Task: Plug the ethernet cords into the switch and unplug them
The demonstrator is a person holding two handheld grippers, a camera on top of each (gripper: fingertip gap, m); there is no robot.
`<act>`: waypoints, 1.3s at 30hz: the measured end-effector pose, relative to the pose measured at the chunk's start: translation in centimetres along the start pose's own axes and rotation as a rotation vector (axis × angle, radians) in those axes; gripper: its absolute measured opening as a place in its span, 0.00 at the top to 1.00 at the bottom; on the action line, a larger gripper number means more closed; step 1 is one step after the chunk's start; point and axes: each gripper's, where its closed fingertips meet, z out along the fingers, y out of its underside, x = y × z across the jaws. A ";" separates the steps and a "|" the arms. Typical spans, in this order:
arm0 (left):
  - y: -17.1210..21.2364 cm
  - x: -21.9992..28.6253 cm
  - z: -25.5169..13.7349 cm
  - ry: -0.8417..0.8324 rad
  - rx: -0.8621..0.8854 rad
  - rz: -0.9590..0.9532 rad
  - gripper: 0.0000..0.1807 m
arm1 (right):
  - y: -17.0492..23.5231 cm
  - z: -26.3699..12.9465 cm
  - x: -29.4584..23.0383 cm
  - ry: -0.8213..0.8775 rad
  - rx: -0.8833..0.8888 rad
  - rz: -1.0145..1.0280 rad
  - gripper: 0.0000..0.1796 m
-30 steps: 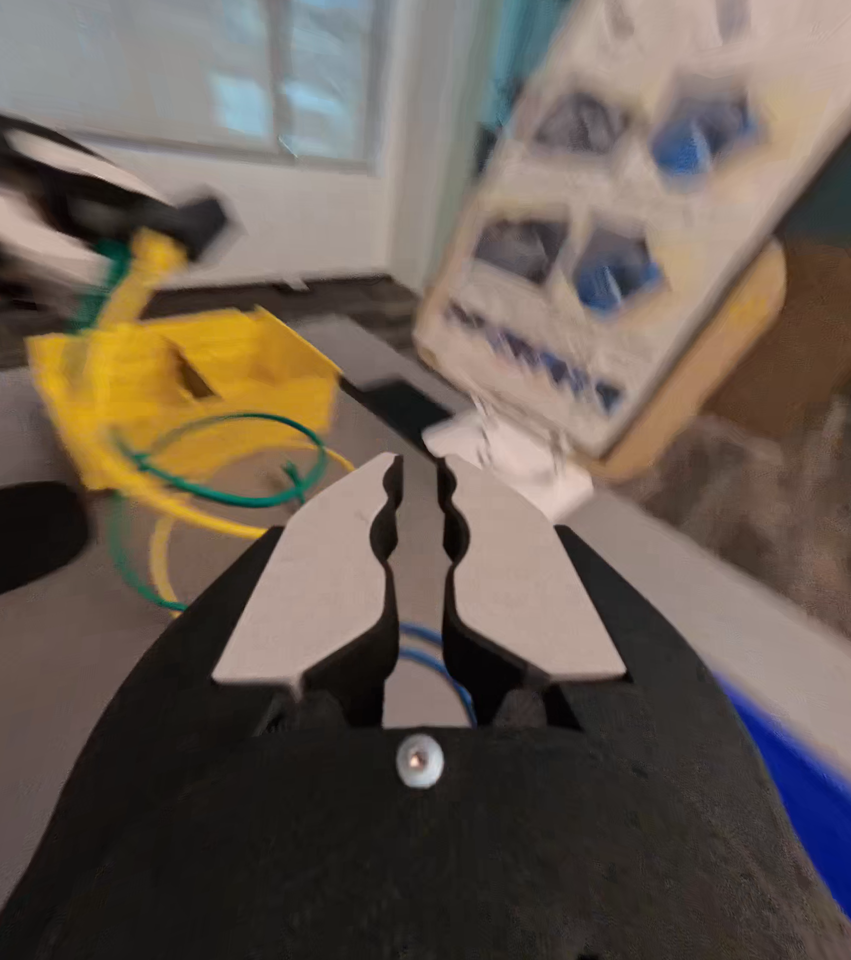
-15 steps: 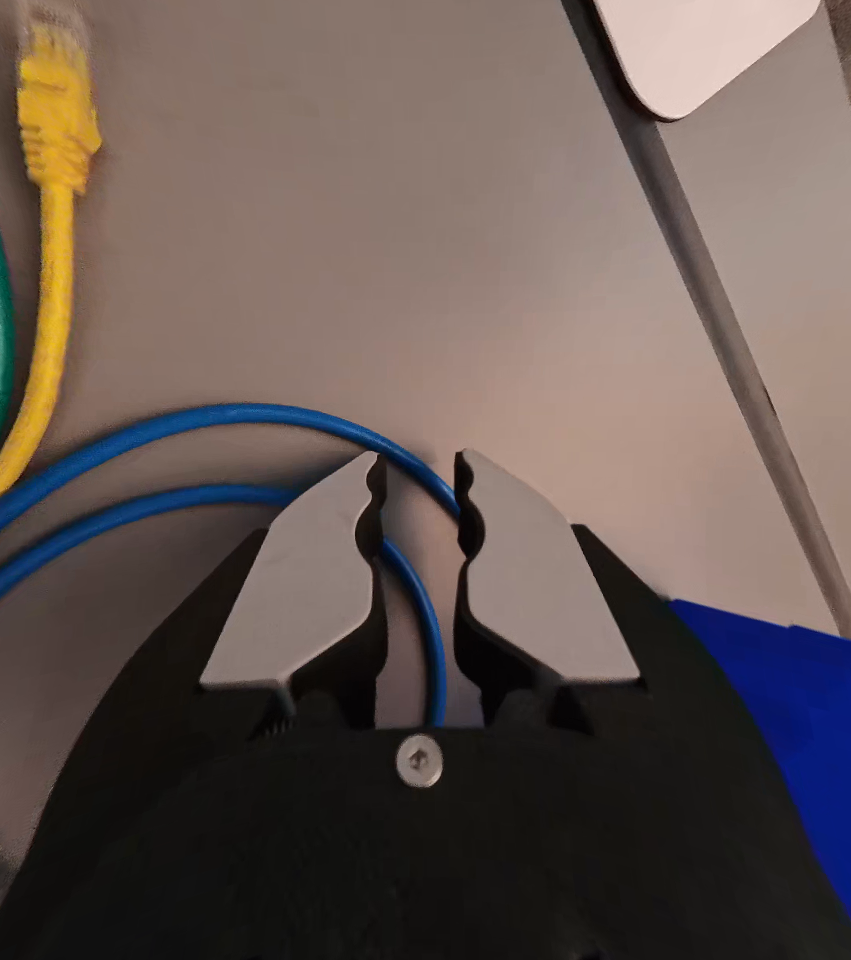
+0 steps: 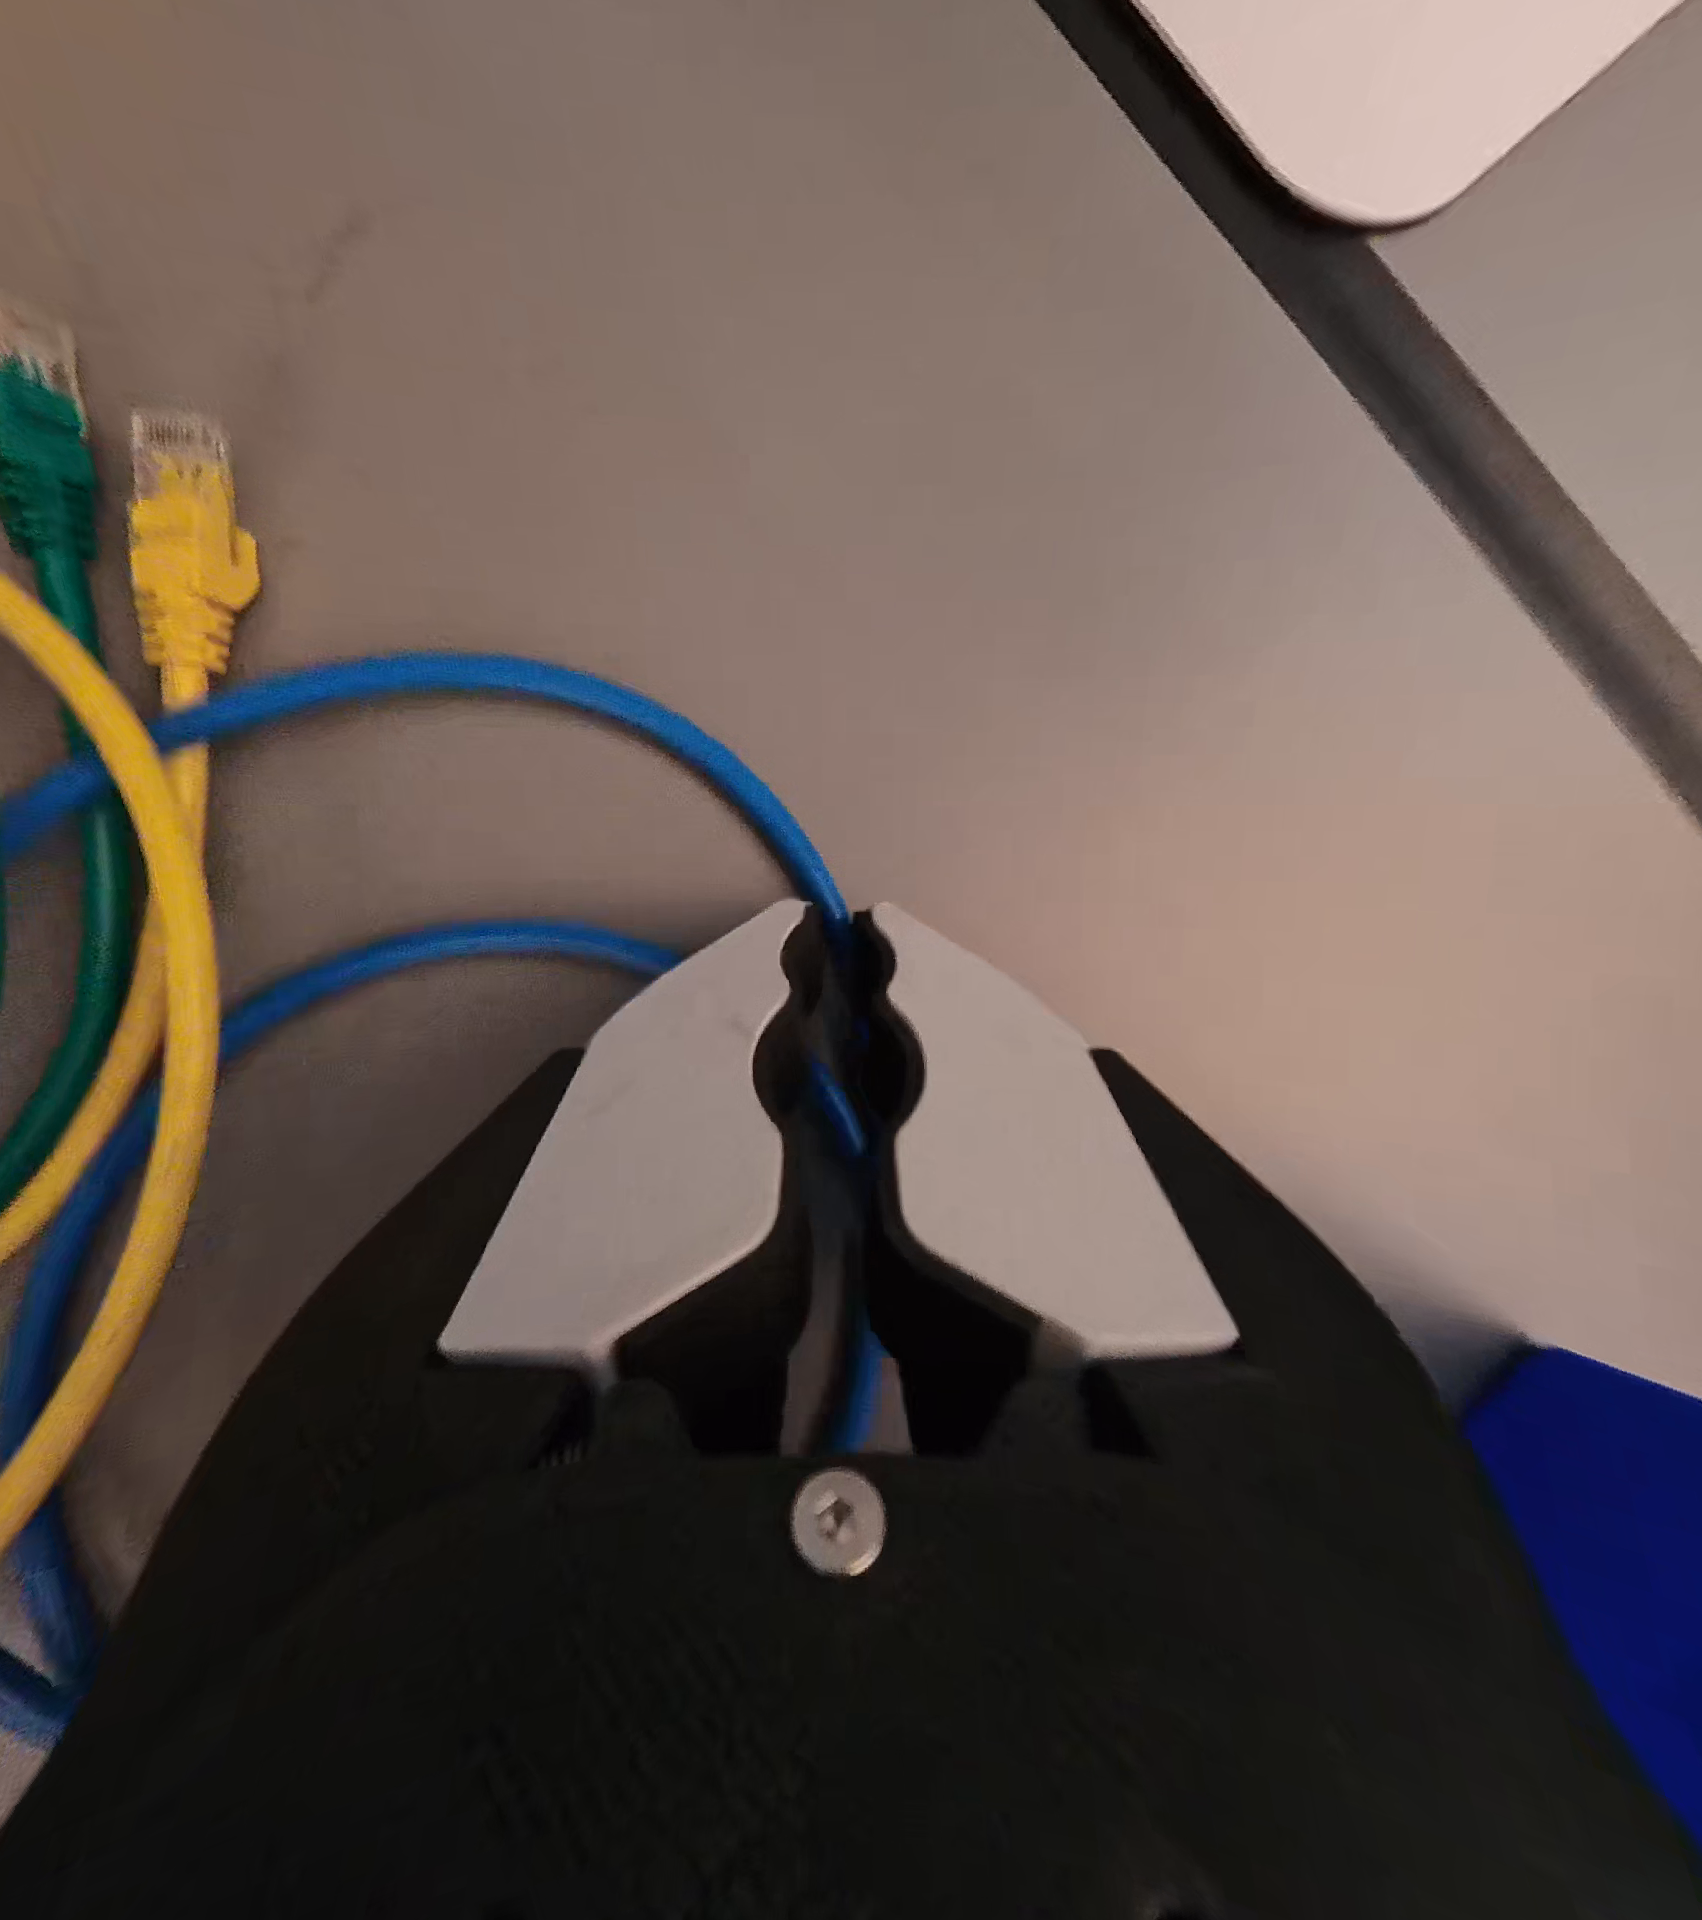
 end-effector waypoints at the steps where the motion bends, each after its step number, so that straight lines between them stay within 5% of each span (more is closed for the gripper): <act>1: 0.2 0.0 0.4 0.002 -0.014 -0.006 0.63 | -0.2 -0.6 0.1 0.041 0.003 -0.038 1.00; 7: 1.6 0.9 2.9 0.085 -0.099 -0.026 0.63 | -3.6 -6.1 -1.1 0.136 0.103 -0.158 0.99; 9: 1.6 1.1 3.4 0.098 -0.101 -0.024 0.63 | -3.9 -5.4 0.2 0.182 0.161 -0.120 1.00; 12: 1.6 1.0 3.5 0.100 -0.097 -0.023 0.63 | -2.2 -2.5 1.3 0.161 0.064 -0.097 0.82; 18: 1.8 0.5 3.3 0.094 -0.086 -0.046 0.63 | 0.3 0.3 1.0 0.021 -0.087 -0.028 0.79; 20: 1.9 0.4 3.6 0.096 -0.086 -0.052 0.63 | 0.0 0.6 -0.1 -0.091 -0.064 0.019 0.93; 25: 2.6 0.4 4.7 0.111 -0.111 -0.065 0.63 | -0.6 -0.8 0.0 0.023 -0.079 -0.101 0.96; 29: 2.8 0.2 5.0 0.120 -0.100 -0.088 0.63 | -5.1 -7.4 1.8 0.350 0.080 -0.191 0.96; 34: 2.6 0.0 5.0 0.125 -0.060 -0.122 0.63 | -9.3 -20.5 3.9 0.795 0.382 -0.187 0.96; 39: 2.7 -0.6 4.4 0.114 -0.042 -0.154 0.63 | -8.8 -31.5 4.3 0.968 0.669 -0.075 0.96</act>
